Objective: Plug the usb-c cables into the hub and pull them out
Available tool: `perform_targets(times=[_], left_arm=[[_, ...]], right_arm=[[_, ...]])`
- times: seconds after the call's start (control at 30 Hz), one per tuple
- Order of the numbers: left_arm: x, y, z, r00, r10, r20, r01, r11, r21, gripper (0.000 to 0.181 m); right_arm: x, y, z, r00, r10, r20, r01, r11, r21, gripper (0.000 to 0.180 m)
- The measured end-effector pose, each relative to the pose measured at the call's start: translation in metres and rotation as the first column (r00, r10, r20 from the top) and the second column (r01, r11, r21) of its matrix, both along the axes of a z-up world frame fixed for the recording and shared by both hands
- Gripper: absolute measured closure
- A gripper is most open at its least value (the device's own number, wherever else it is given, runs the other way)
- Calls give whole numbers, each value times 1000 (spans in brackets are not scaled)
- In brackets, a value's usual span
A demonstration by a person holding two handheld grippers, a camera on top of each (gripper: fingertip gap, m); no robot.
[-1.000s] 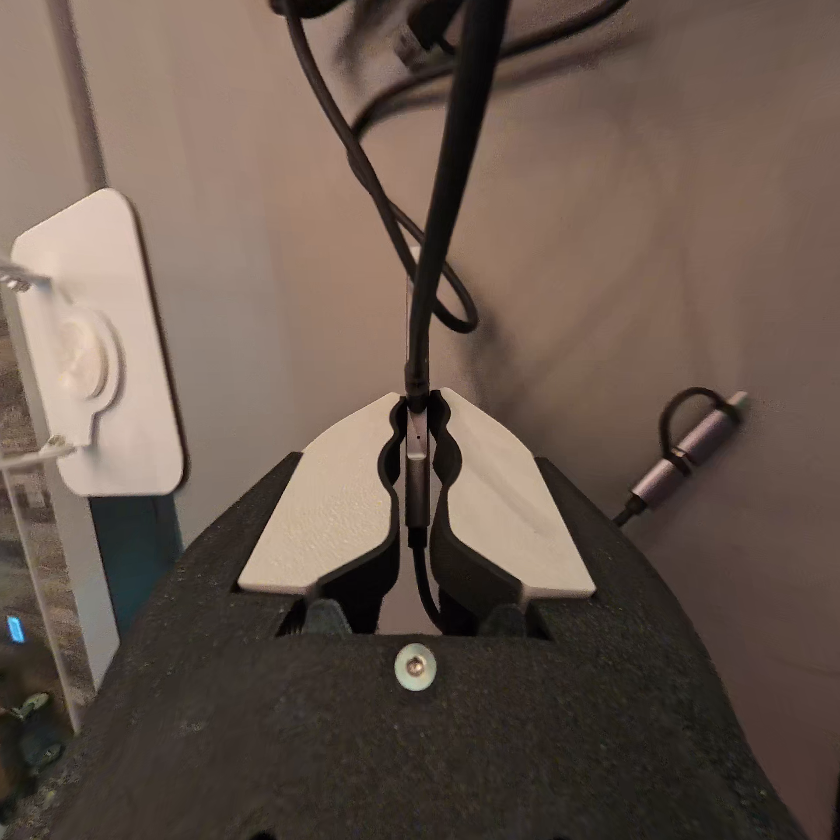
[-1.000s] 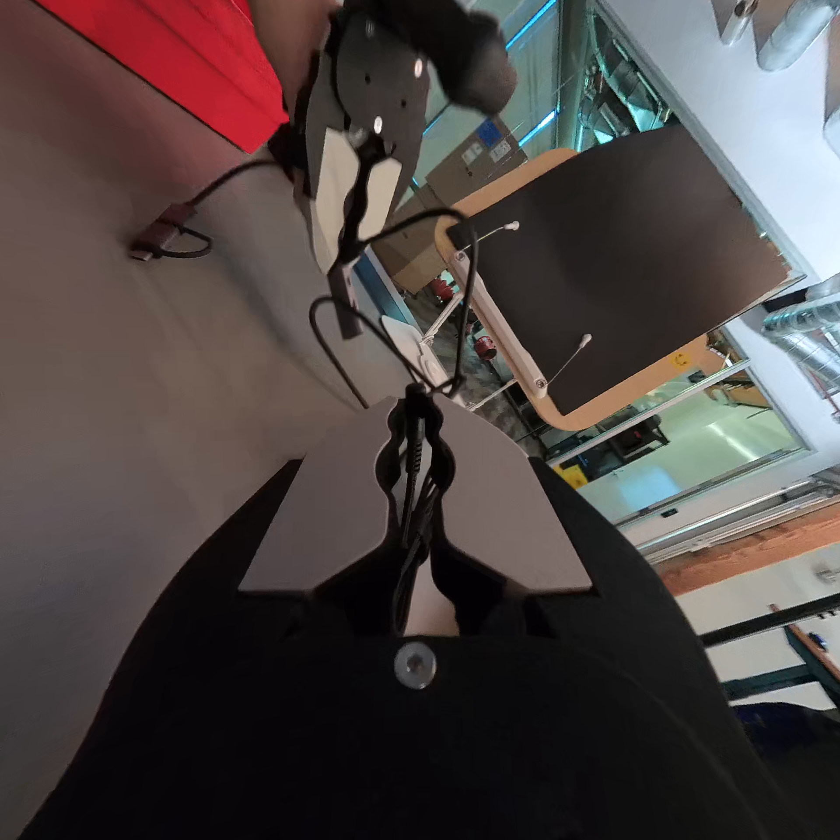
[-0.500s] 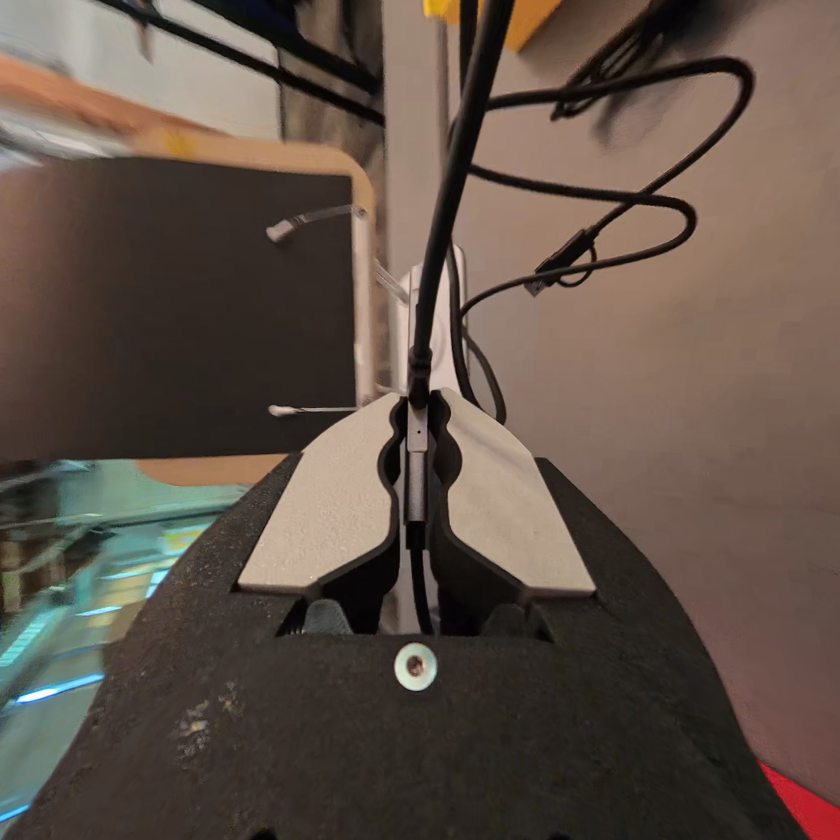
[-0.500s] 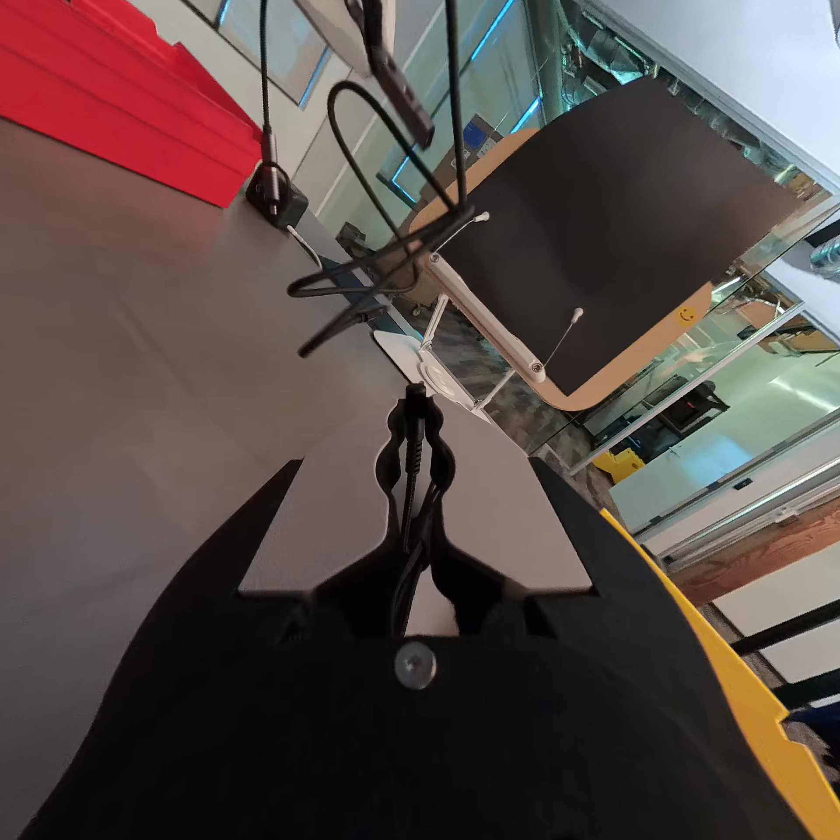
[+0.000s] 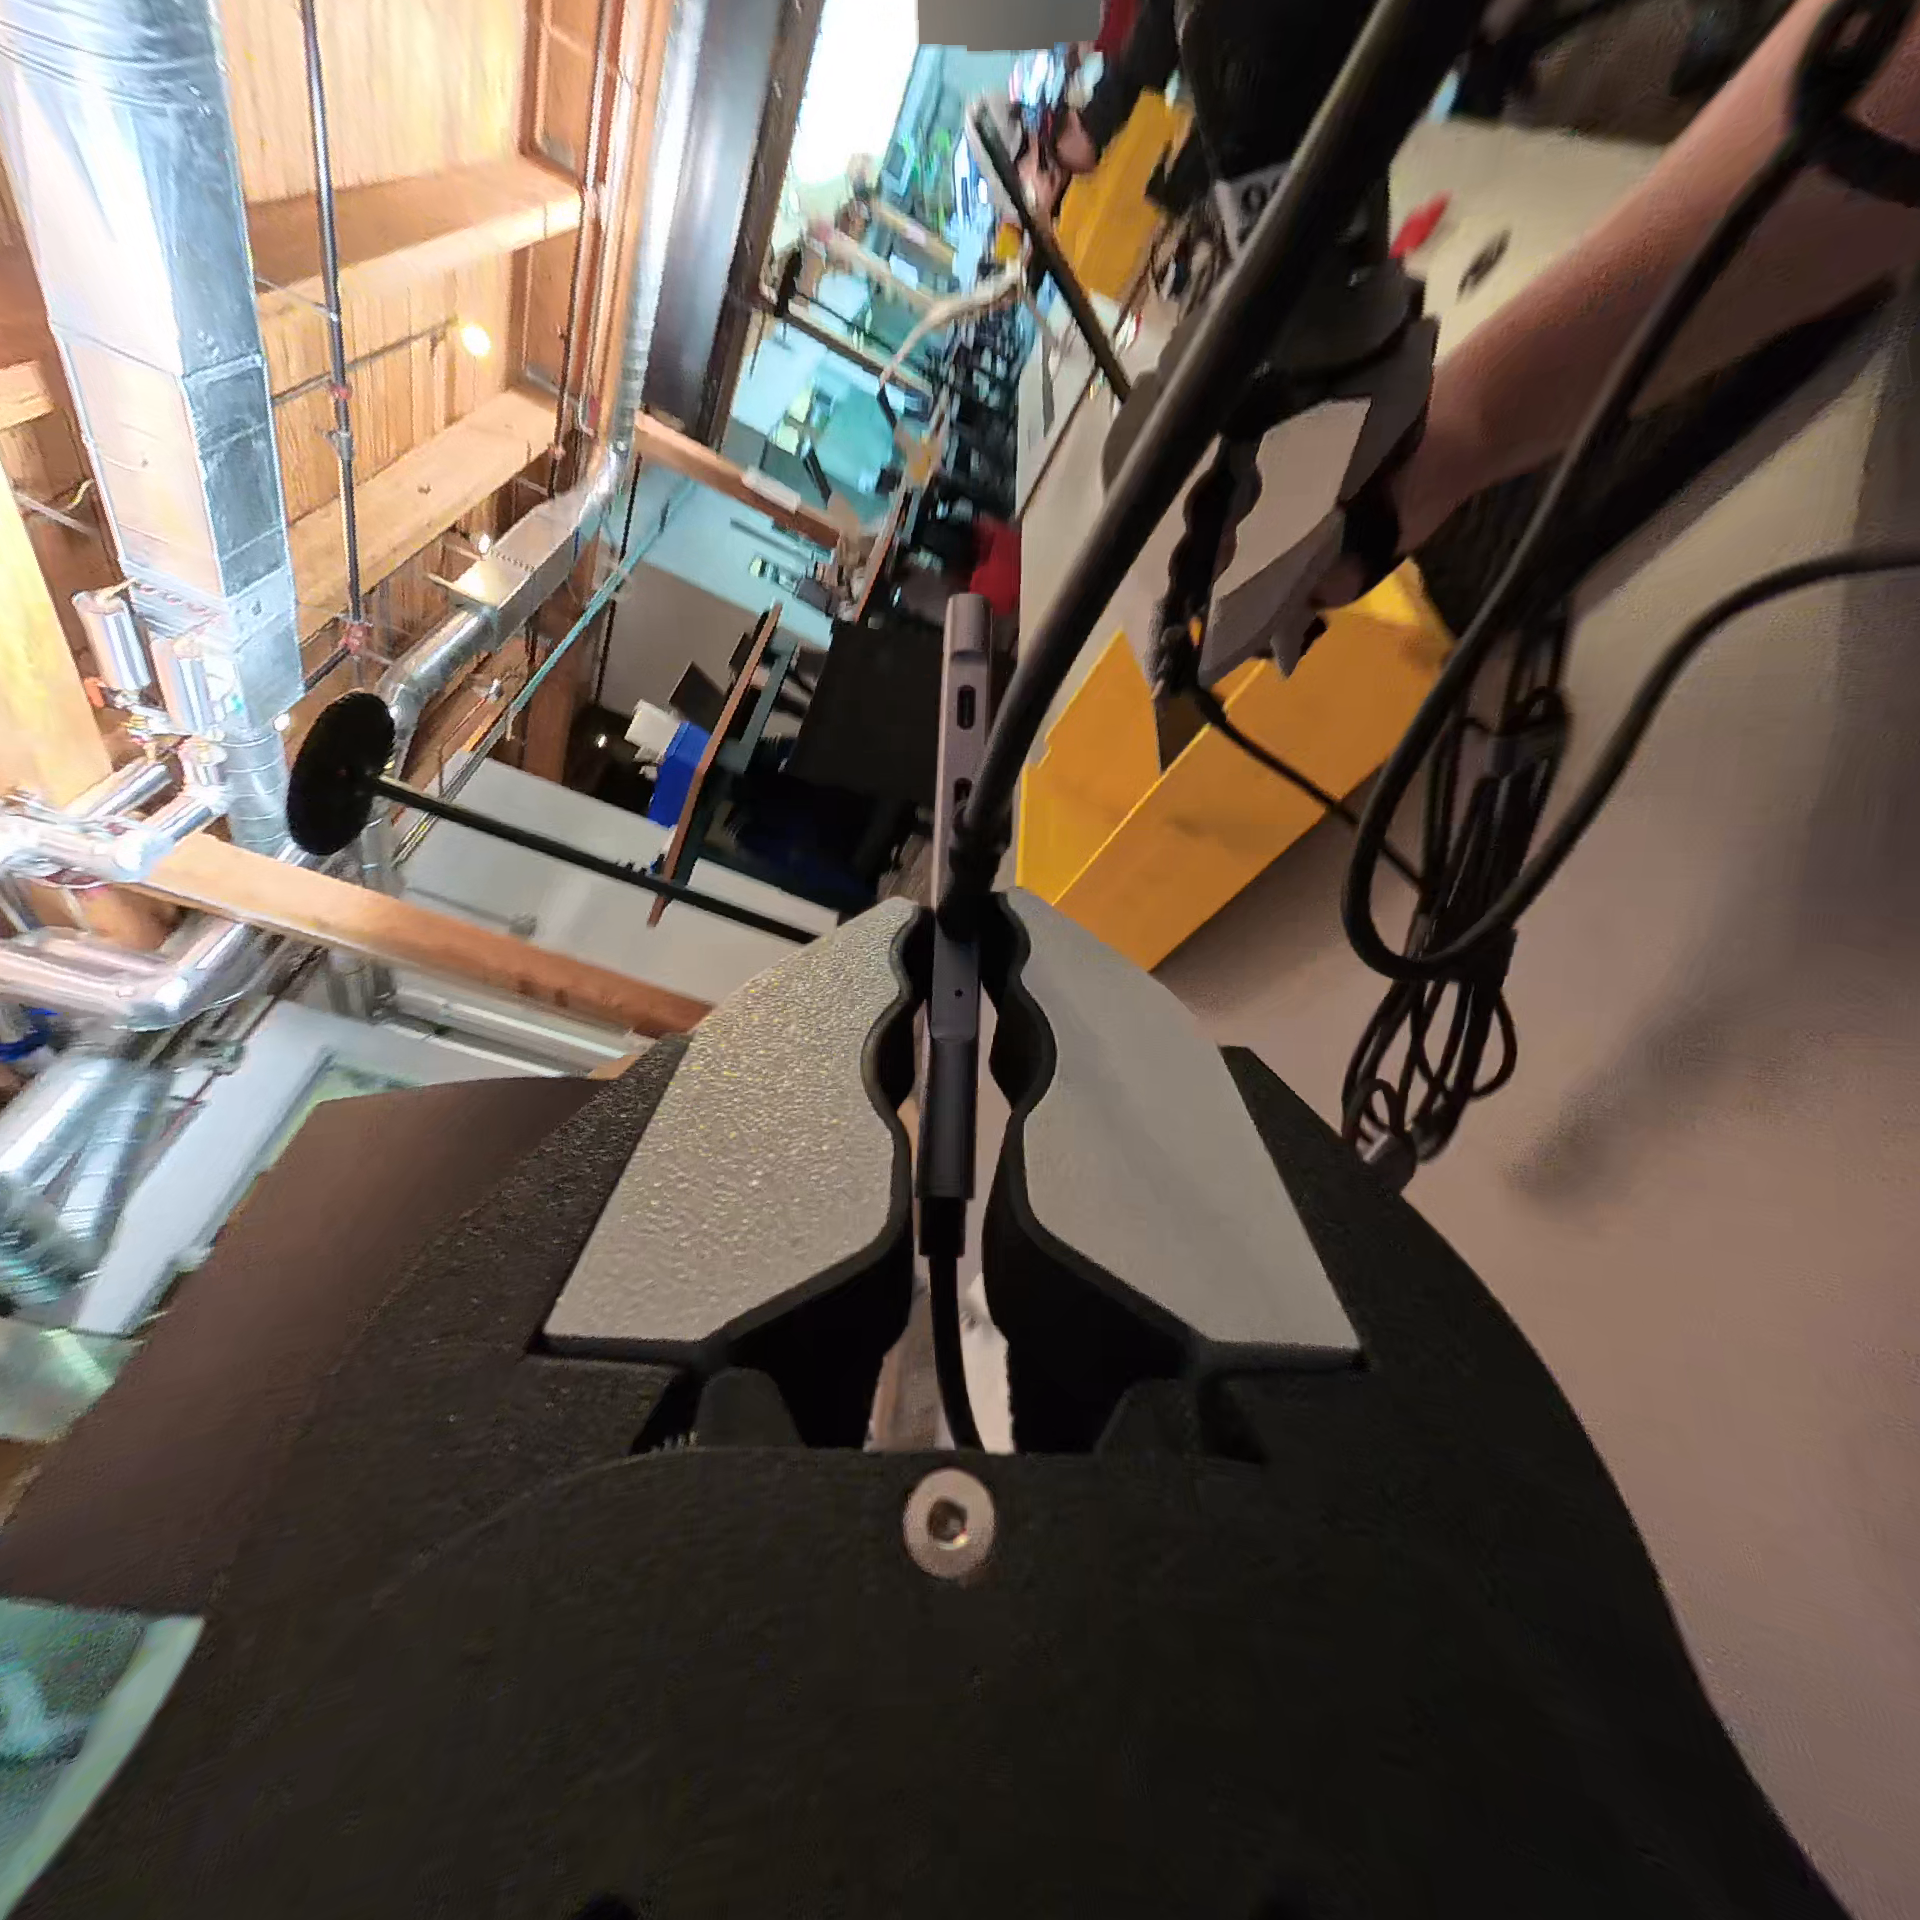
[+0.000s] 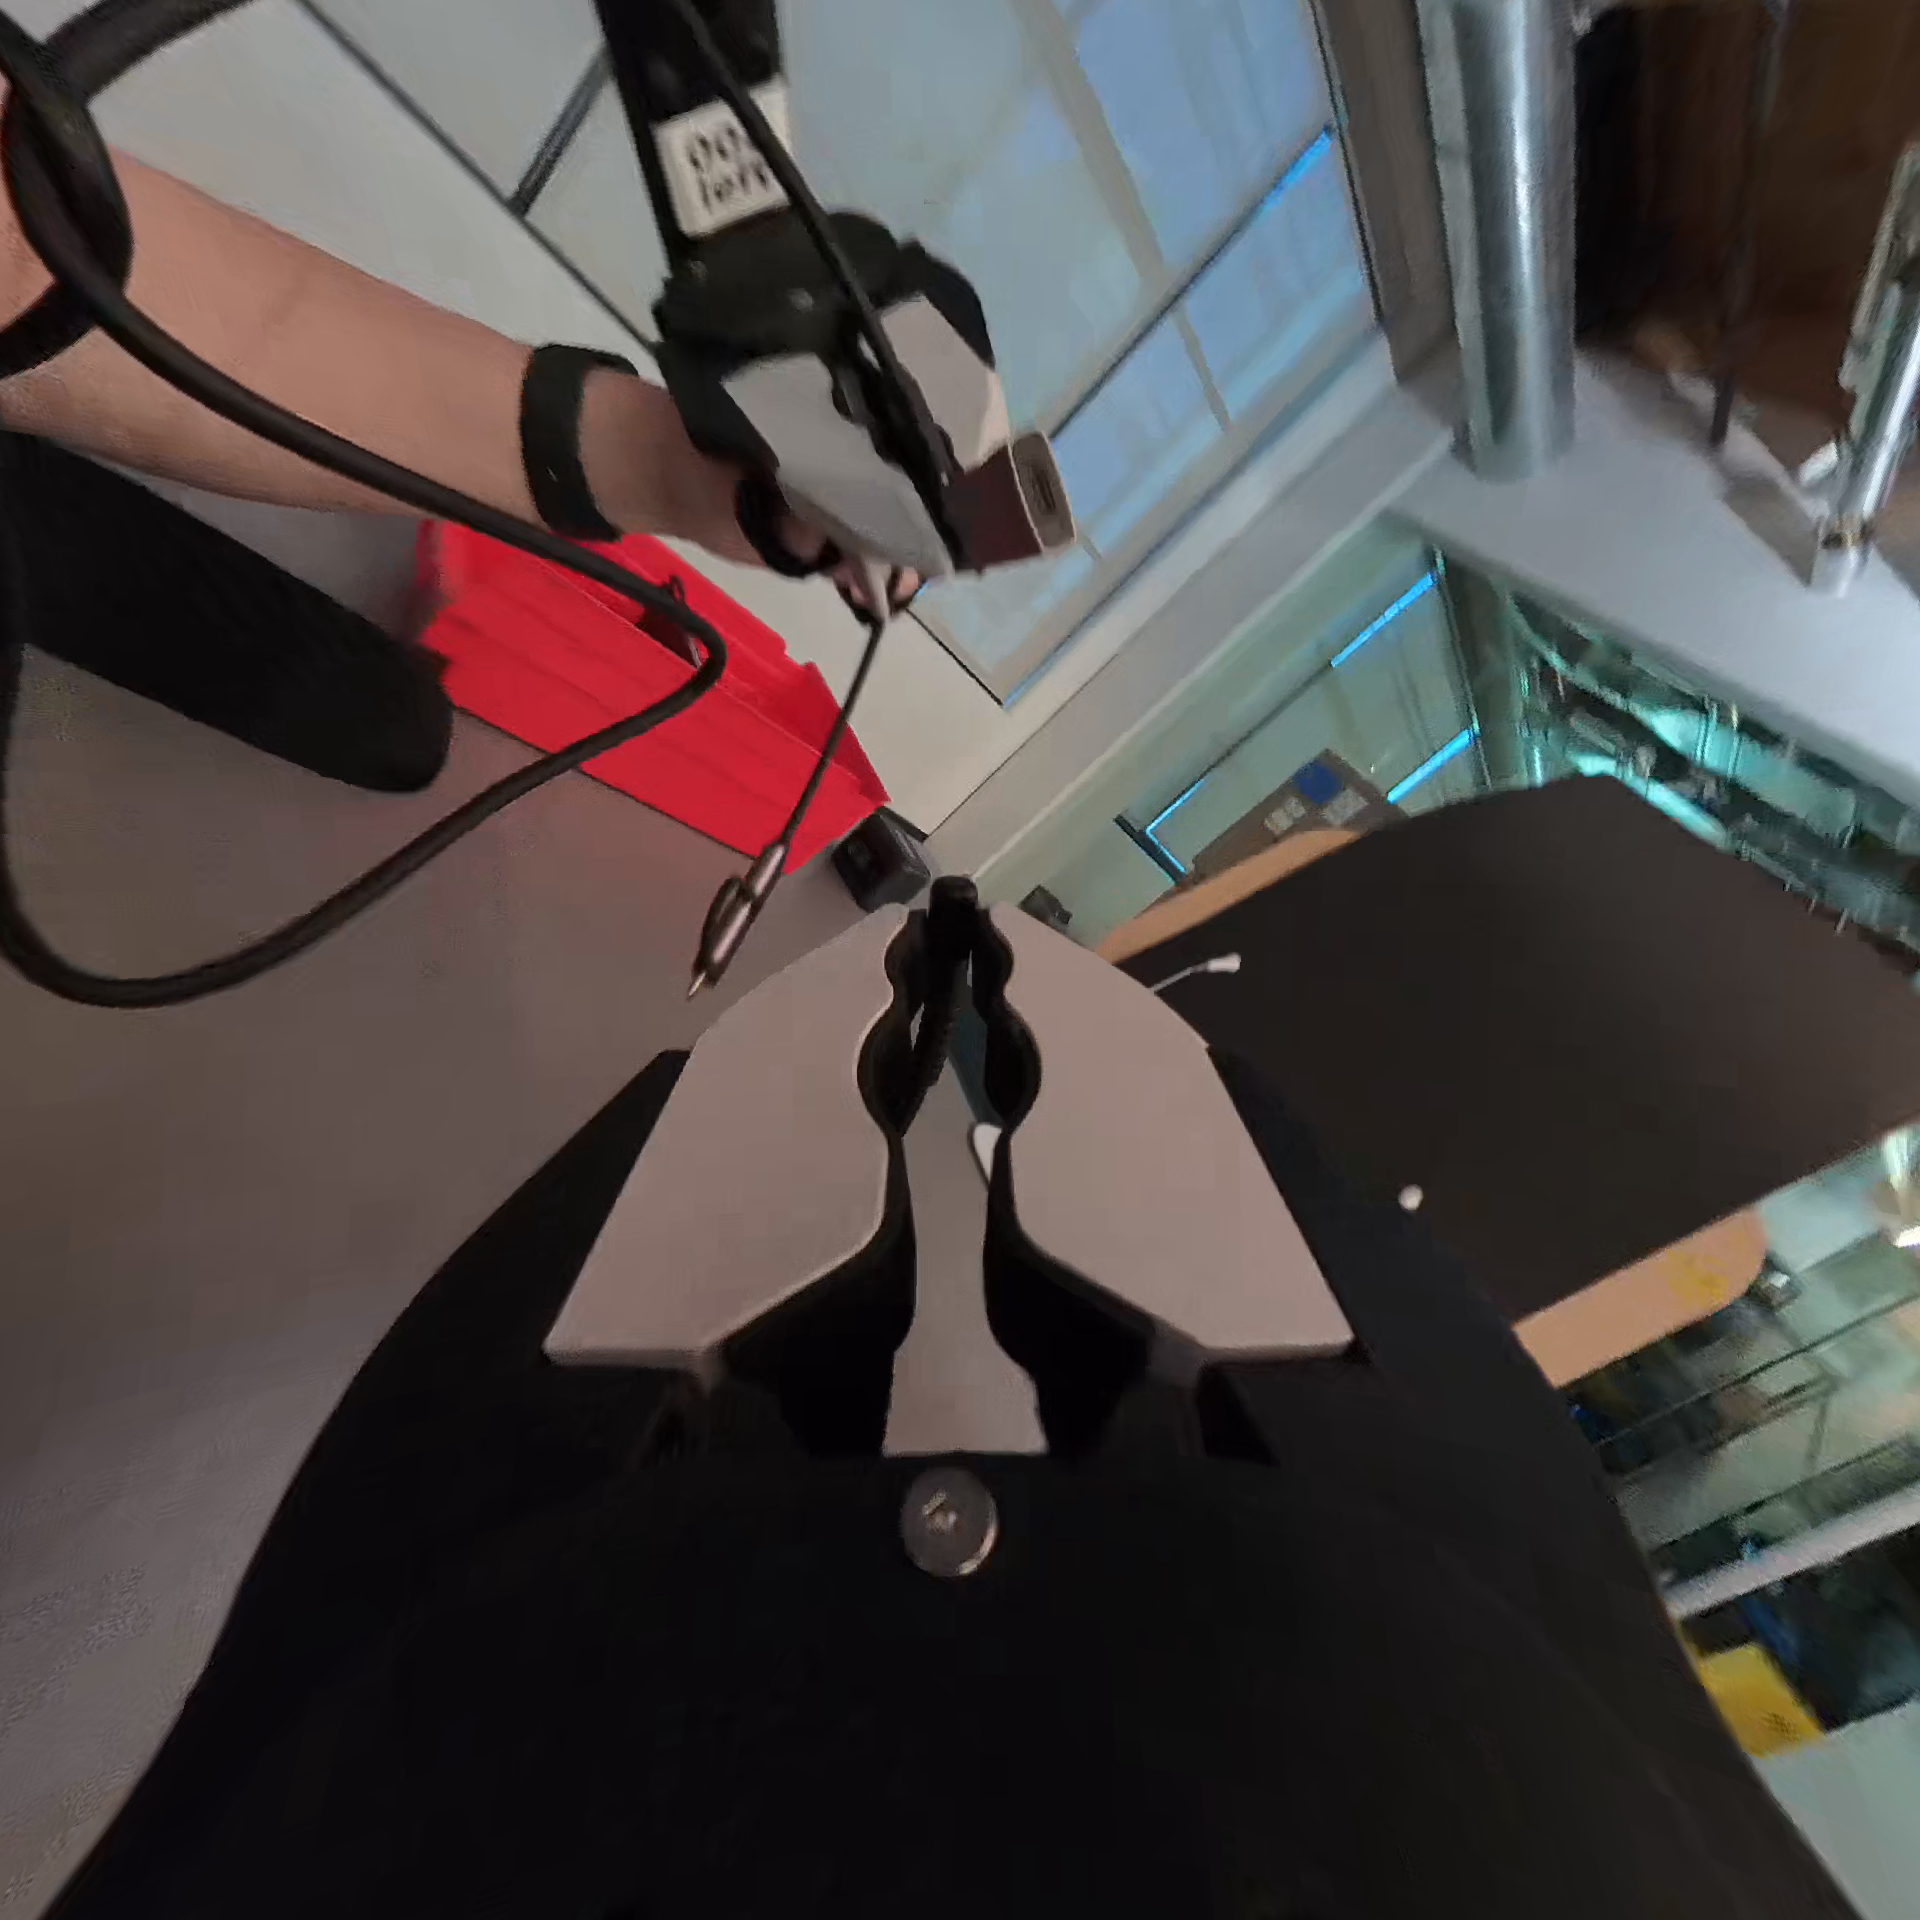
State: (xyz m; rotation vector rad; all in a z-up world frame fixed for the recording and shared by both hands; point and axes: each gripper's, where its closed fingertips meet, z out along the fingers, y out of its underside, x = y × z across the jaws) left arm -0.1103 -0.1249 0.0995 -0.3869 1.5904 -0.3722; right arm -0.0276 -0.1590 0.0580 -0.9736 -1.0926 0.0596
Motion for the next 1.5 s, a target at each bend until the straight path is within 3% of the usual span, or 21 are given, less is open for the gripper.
perform_targets(times=[0.1, 0.23, 0.6, 0.8, 1.5], left_arm=[[4, -10, -13, 996, -94, -7, 92, 989, -115, 171], [2, -9, -35, 993, -102, -51, 90, 976, -199, 171], [-1, 8, -68, 995, -77, -64, 59, 967, -248, 171], [-5, 10, -68, 996, -80, -38, 67, 963, -261, 171], [-1, 3, -80, 986, -119, -116, 76, 944, -322, 171]], right_arm=[[-15, -9, 11, 995, 11, 99, -16, 999, 52, 171], [-24, -14, 13, 973, 29, 227, -42, 998, 55, 171], [-45, 2, 0, 871, 148, 468, -128, 989, -74, 171], [-47, 8, -4, 886, 205, 417, -159, 977, -144, 171], [-51, 7, -15, 866, 212, 453, -167, 976, -137, 171]])
